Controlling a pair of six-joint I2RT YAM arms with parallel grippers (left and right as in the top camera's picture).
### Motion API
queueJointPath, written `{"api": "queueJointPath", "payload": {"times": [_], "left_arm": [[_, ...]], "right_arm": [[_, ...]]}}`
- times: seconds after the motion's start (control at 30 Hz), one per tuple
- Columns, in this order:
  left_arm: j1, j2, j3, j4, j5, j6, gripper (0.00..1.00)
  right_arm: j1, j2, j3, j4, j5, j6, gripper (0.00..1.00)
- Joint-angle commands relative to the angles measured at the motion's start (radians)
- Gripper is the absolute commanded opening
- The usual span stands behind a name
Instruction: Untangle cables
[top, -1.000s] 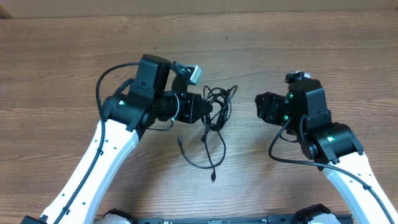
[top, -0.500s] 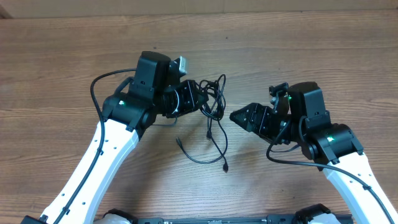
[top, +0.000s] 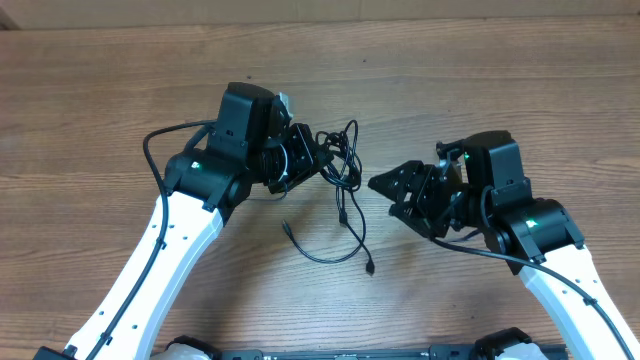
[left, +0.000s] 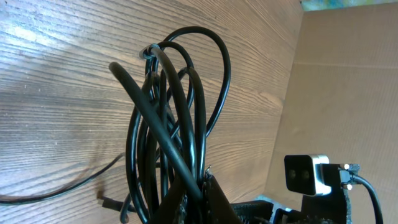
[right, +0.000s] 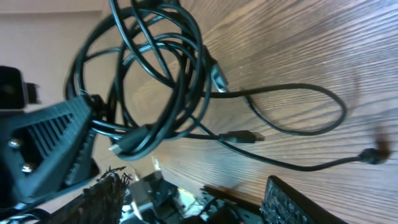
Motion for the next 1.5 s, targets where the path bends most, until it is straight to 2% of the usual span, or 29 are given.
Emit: {"api": "queueJointPath", "payload": {"times": [0.0, 0.1, 0.3, 0.43, 0.6, 0.77, 0.87, 0.93, 0.97, 1.0, 1.13, 1.23, 1.33, 1.47], "left_arm": [[-0.001, -0.02, 0.016, 0.008, -0.001, -0.043, 0.04], [-0.001, -0.02, 0.016, 0.015, -0.001, -0.096, 0.04], [-0.002, -0.02, 0.016, 0.04, 0.015, -0.118, 0.04], [-0.003, -0.02, 0.016, 0.05, 0.034, -0.119, 0.04], [-0.021, -0.02, 0.016, 0.053, 0.034, -0.127, 0.04], [-0.035, -0.02, 0.016, 0.058, 0.033, -0.138, 0.04], [-0.035, -0.02, 0.016, 0.06, 0.033, -0.14, 0.04], [-0.035, -0.02, 0.016, 0.063, 0.032, -0.161, 0.04], [-0.035, -0.02, 0.016, 0.072, 0.033, -0.173, 0.04], [-0.035, -0.02, 0.016, 0.082, 0.033, -0.177, 0.04], [-0.035, -0.02, 0.016, 0.108, 0.047, -0.179, 0.04], [-0.035, -0.02, 0.016, 0.108, 0.058, -0.157, 0.04], [-0.039, -0.02, 0.016, 0.084, 0.051, -0.079, 0.04], [-0.065, -0.015, 0.015, 0.0, -0.081, -0.061, 0.04]], "right_arm": [[0.014, -0.005, 0.014, 0.036, -0.016, 0.071, 0.69], [0.058, -0.003, 0.014, 0.09, 0.021, 0.099, 0.7], [0.114, 0.015, 0.014, 0.097, 0.116, 0.216, 0.69], [0.116, 0.052, 0.014, 0.15, 0.132, 0.222, 0.65], [0.116, 0.097, 0.014, 0.203, 0.15, 0.299, 0.61], [0.117, 0.122, 0.014, 0.261, 0.15, 0.33, 0.46], [0.117, 0.124, 0.014, 0.27, 0.149, 0.332, 0.25], [0.117, 0.124, 0.014, 0.268, 0.15, 0.33, 0.18], [0.118, 0.125, 0.014, 0.268, 0.151, 0.323, 0.07], [0.118, 0.125, 0.014, 0.269, 0.155, 0.319, 0.04], [0.118, 0.125, 0.014, 0.274, 0.214, 0.185, 0.04], [0.118, 0.124, 0.014, 0.296, 0.199, -0.098, 0.04], [0.118, 0.124, 0.014, 0.309, 0.113, -0.28, 0.04], [0.118, 0.124, 0.014, 0.387, 0.029, -0.286, 0.04]]}}
